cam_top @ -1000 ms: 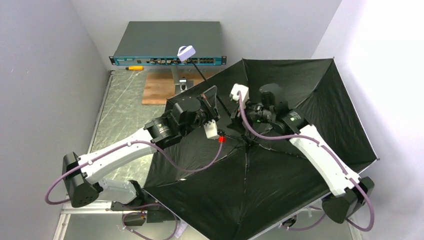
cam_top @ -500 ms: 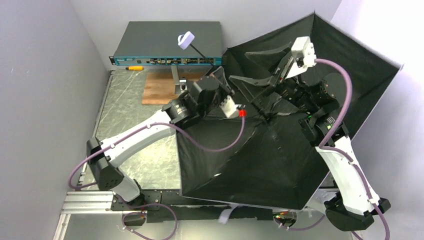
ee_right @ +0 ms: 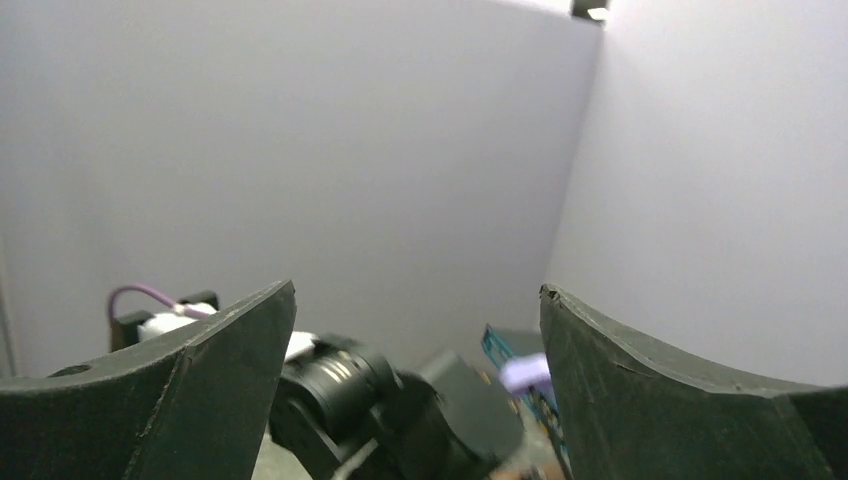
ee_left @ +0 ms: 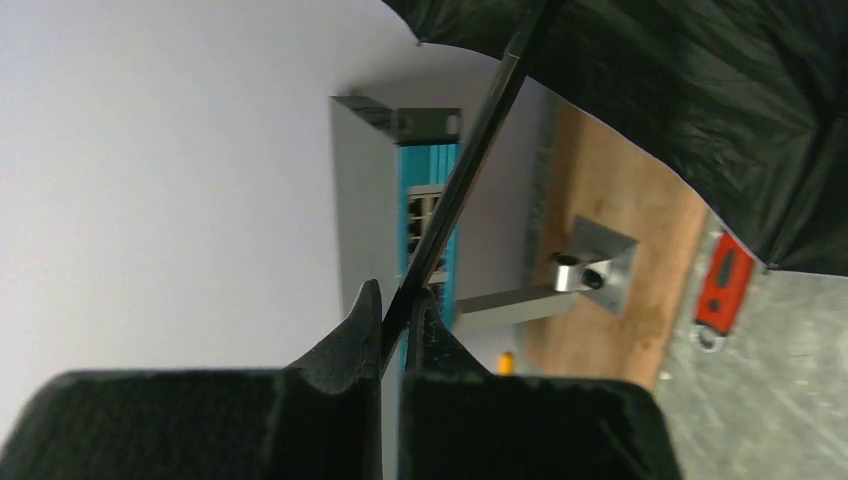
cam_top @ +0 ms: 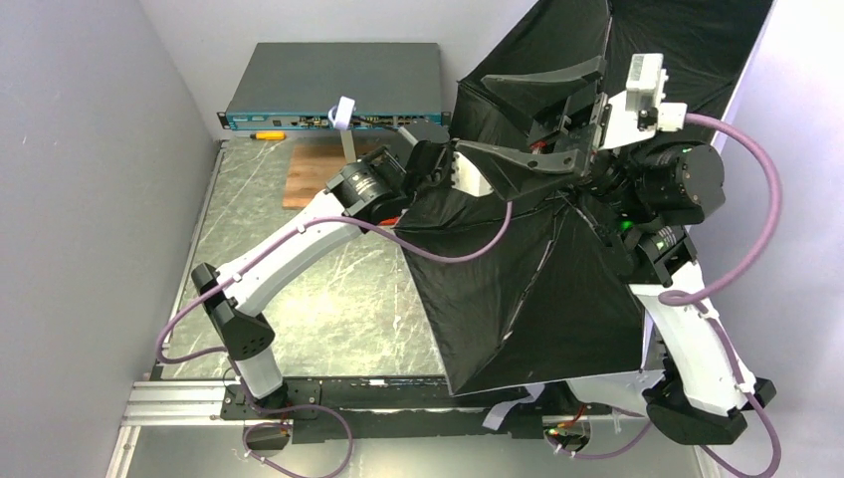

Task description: Open the umbrella

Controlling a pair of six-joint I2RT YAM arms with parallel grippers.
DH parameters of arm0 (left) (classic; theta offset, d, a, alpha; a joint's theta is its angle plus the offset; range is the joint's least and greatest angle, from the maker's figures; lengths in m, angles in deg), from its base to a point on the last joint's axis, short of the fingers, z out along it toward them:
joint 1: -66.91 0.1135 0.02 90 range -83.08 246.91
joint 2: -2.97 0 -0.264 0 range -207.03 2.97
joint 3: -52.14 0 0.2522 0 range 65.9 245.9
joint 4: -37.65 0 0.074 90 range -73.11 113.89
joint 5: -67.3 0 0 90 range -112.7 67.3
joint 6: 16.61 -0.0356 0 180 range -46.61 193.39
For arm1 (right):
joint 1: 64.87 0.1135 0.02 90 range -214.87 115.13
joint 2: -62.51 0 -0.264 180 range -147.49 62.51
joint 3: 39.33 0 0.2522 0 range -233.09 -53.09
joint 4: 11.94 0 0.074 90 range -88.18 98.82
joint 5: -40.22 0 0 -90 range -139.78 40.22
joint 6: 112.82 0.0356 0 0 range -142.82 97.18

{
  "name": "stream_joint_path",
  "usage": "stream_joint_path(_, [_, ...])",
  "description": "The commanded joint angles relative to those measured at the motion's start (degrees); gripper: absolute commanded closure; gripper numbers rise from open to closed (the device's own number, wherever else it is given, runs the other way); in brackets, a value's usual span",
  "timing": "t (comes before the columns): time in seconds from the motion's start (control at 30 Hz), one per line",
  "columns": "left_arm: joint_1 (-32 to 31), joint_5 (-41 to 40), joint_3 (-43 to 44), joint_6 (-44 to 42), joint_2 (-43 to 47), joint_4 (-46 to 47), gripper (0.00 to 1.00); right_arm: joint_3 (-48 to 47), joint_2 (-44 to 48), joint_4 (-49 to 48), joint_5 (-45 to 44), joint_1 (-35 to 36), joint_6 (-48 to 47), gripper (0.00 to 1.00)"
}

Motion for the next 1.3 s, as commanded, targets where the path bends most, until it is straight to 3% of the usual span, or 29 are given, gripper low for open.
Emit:
stream_joint_path(0.0, [1.1, 4.7, 2.8, 20.0, 0.8, 6.5, 1.00, -5.7, -1.9, -6.2, 3.3, 3.8, -2.1, 0.07])
stream_joint_path(0.33, [2.3, 7.0, 8.0, 27.5, -2.5, 9.9, 1.00, -7.0, -7.0, -8.3, 8.5, 5.9, -11.6, 0.06])
stream_joint_path(0.4, [2.9, 7.2, 6.2, 28.6, -2.2, 13.4, 1.00, -5.9, -7.1, -8.3, 10.2, 6.1, -14.0, 0.06])
stream_joint_path(0.5, [4.9, 8.8, 0.9, 30.4, -0.7, 19.5, 1.00, -5.4, -6.3, -3.9, 11.5, 10.0, -25.4, 0.07])
stream_joint_path(0.73, [8.6, 10.3, -7.1, 29.7, -1.1, 27.0, 1.00, -12.4, -6.4, -6.2, 3.2, 12.8, -24.5, 0.04])
stream_joint_path(1.07, [11.5, 11.9, 7.0, 38.0, -13.4, 15.8, 1.00, -18.0, -7.1, -1.4, 5.1, 12.9, -25.0, 0.03])
stream_joint_path(1.17, [12.7, 15.0, 12.3, 44.9, -16.3, 11.6, 1.00, -14.3, -7.2, -0.1, 5.6, 13.6, -18.9, 0.10])
stream_joint_path(1.27, [14.3, 22.2, 12.9, 51.7, -15.2, 12.1, 1.00, -6.5, -5.1, 3.7, 8.0, 14.4, -22.0, 0.30])
